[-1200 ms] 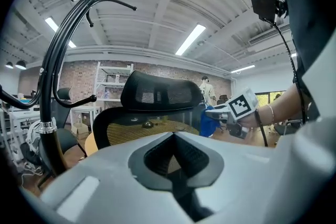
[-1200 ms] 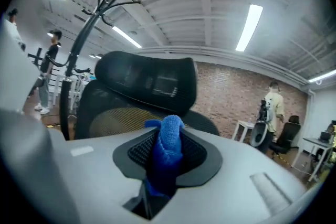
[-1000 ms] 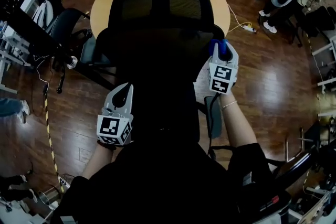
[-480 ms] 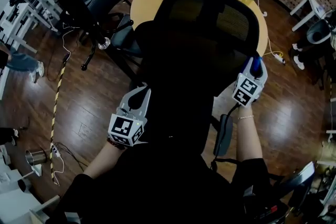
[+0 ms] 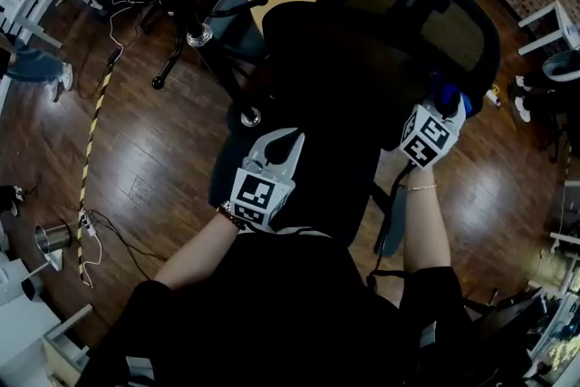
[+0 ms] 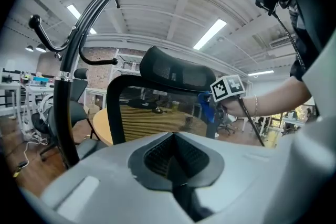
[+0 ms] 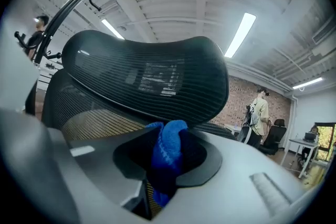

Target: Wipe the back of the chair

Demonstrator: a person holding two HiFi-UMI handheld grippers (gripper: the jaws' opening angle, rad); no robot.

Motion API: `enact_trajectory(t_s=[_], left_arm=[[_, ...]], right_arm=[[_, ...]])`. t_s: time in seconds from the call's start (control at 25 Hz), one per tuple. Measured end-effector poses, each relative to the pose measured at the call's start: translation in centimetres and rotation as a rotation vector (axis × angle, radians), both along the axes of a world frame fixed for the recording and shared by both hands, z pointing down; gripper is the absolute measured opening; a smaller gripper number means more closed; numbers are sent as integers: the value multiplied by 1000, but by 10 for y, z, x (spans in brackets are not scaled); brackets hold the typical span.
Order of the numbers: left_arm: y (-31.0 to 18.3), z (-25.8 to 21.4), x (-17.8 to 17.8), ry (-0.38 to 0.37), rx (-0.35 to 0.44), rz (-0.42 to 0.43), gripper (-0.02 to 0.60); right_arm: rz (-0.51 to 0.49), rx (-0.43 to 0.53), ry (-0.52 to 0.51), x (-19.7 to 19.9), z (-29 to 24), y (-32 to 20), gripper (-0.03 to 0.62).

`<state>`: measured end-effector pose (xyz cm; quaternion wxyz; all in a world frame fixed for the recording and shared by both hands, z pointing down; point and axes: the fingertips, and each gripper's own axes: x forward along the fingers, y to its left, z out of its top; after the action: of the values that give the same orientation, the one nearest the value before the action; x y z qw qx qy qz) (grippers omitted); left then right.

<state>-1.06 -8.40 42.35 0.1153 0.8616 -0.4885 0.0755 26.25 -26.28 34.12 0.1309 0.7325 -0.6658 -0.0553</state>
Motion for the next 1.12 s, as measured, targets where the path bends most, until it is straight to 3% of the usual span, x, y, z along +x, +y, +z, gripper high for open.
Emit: enact_trajectory(t_s=[0.2, 0.32, 0.52, 0.8, 1.12], left_arm=[[-18, 17, -19, -57, 76, 68, 8], [-14, 35, -30, -22, 35, 39, 8], [-23, 30, -49, 5, 24, 46, 8], [-9, 40, -105, -22, 1, -27, 8], [22, 60, -150, -37, -69, -59, 8]], right_arm=[[-99, 2, 34, -64, 20, -4, 86], [-171, -31, 77, -105, 32, -1, 87], [-138, 0, 39, -140, 10, -16, 85], [-277, 13, -17, -260, 8, -21, 86], [-480, 57, 5, -368, 10, -10, 86]])
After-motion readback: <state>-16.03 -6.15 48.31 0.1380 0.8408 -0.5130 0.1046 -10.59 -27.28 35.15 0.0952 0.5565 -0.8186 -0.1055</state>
